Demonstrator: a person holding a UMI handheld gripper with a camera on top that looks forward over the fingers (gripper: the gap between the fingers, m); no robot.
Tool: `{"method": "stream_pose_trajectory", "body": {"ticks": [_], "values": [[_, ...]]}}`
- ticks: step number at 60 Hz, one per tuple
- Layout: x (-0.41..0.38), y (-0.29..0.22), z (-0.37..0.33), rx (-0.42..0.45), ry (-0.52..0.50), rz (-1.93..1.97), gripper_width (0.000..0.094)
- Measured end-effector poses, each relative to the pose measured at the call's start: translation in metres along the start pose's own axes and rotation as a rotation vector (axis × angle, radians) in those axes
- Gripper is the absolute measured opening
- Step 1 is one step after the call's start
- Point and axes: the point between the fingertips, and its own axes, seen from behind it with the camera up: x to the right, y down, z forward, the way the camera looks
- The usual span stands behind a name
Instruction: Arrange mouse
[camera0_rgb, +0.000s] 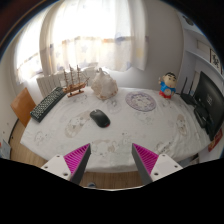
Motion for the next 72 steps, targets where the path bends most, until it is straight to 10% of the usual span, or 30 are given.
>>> {"method": "stream_pose_trajectory", "body": {"ticks": [20, 49, 59, 72], "values": [[-0.044, -0.026, 0.146, 0.16, -0.007, -0.019, 0.0852], [-0.028, -0.093, 0.297, 0.146, 0.038, -0.012, 0.085], [-0.044, -0.097, 0.304, 0.136, -0.005, -0.007, 0.0533], [-0.04, -0.117, 0.282, 0.138, 0.01, -0.035, 0.0447]]}}
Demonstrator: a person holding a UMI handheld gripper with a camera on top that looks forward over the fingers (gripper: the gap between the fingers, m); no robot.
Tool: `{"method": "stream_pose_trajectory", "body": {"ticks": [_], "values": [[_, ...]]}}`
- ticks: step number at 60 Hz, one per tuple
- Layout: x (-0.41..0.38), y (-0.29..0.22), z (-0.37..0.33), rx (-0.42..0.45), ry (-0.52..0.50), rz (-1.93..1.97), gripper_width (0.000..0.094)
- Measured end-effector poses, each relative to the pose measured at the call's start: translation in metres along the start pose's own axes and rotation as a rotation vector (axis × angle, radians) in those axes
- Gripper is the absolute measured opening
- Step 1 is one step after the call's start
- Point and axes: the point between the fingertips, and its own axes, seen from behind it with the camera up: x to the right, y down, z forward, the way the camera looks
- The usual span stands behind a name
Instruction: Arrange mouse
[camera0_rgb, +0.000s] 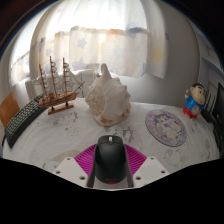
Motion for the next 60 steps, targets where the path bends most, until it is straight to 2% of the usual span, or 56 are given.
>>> {"method": "stream_pose_trajectory", "body": {"ticks": [9, 18, 24, 33, 37, 40, 44, 46, 52, 60], "values": [[0.06, -0.073, -0.039, 0.068, 0.065, 0.035, 0.0444], [0.149, -0.123, -0.022, 0.105, 0.125, 0.07, 0.0443], [0.203, -0.121, 0.024, 0.104, 0.152, 0.062, 0.0443], [0.242, -0.069, 0.104, 0.031, 0.108, 0.043, 0.045], [0.245, -0.039, 0.127, -0.034, 0.084, 0.042, 0.0493], [0.246, -0.045, 0.127, 0.002, 0.06, 0.078, 0.0592], [0.252, -0.042, 0.121, -0.041, 0.073, 0.09, 0.0868], [0.256, -0.046, 0.112, -0.047, 0.079, 0.096, 0.0835], [0.26, -0.063, 0.061, -0.062, 0.076, 0.158, 0.0855], [0.257, -0.072, -0.043, -0.126, 0.064, 0.18, 0.0854]]}}
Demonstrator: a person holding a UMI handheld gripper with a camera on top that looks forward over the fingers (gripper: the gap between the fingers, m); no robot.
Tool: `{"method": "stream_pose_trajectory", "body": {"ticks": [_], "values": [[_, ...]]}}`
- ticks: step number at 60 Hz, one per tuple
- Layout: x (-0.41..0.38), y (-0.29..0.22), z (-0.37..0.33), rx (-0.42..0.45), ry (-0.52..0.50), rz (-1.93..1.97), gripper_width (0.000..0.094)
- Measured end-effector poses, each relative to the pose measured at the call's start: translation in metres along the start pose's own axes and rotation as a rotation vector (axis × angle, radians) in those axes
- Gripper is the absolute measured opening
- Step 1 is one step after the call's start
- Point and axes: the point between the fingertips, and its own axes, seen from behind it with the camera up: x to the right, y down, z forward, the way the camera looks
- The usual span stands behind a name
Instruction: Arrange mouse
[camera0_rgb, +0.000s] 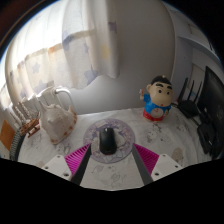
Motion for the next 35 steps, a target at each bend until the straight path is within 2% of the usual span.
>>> {"method": "stream_pose_trajectory", "body": {"ticks": [6, 15, 20, 35], "values": [[0.006, 0.011, -0.077, -0.044, 0.003, -0.006, 0.0856], [0.015, 0.021, -0.148, -0.032, 0.005, -0.065, 0.0855], [0.022, 0.025, -0.165, -0.02, 0.024, -0.071, 0.0855], [0.02, 0.035, -0.165, -0.039, 0.0, -0.063, 0.085]]}}
